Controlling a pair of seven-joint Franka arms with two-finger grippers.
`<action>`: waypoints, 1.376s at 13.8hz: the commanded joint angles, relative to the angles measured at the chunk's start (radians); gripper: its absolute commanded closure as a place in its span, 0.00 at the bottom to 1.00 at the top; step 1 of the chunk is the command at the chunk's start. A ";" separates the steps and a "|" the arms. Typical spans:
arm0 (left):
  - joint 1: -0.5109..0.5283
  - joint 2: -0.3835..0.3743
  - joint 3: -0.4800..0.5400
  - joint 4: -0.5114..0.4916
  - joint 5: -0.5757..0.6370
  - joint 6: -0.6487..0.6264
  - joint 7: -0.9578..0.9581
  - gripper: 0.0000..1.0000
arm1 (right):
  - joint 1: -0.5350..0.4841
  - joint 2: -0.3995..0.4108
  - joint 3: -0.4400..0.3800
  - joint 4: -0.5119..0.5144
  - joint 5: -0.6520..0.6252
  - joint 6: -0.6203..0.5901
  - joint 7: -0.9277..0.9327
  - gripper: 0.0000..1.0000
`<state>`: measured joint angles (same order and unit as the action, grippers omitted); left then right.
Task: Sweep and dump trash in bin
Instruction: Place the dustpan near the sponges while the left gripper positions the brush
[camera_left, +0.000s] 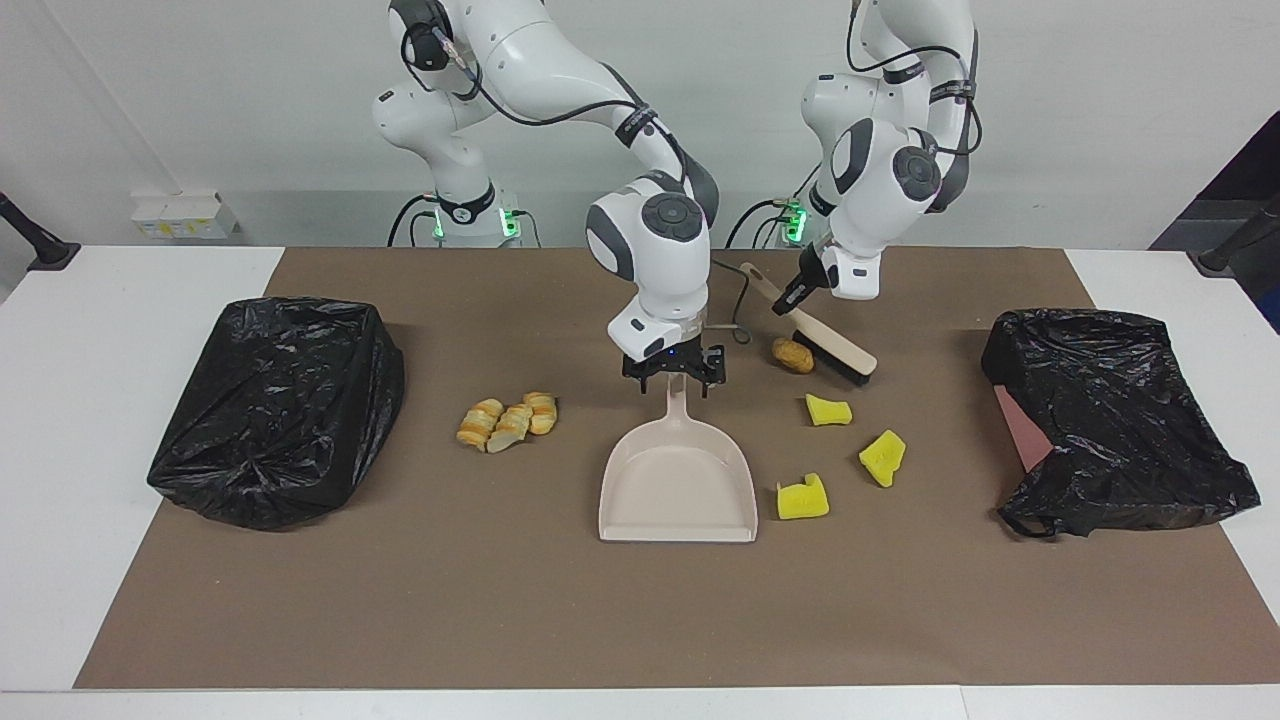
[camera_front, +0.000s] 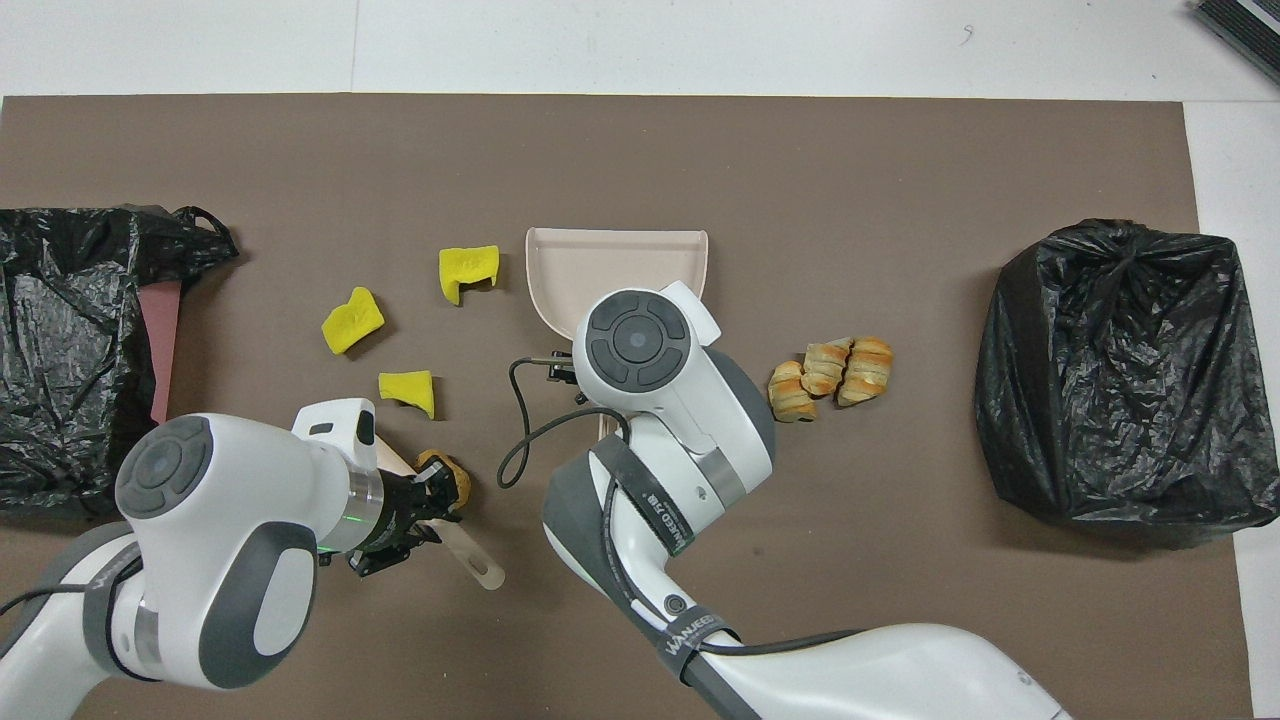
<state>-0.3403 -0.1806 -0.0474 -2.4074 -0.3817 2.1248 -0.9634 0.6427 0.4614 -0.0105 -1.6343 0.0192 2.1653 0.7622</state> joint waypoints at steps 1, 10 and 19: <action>0.020 0.079 0.011 0.103 -0.014 -0.019 0.084 1.00 | -0.002 -0.001 0.001 -0.033 -0.008 0.027 -0.041 0.23; 0.231 0.136 0.015 0.291 0.109 -0.189 0.496 1.00 | -0.052 -0.087 0.003 -0.015 -0.027 -0.064 -0.495 1.00; 0.317 0.260 0.014 0.280 0.298 -0.121 1.035 1.00 | -0.150 -0.385 0.004 -0.260 -0.019 -0.252 -1.360 1.00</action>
<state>-0.0210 0.0386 -0.0230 -2.1450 -0.1420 1.9883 0.0304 0.5031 0.1246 -0.0147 -1.8034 -0.0068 1.8908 -0.4544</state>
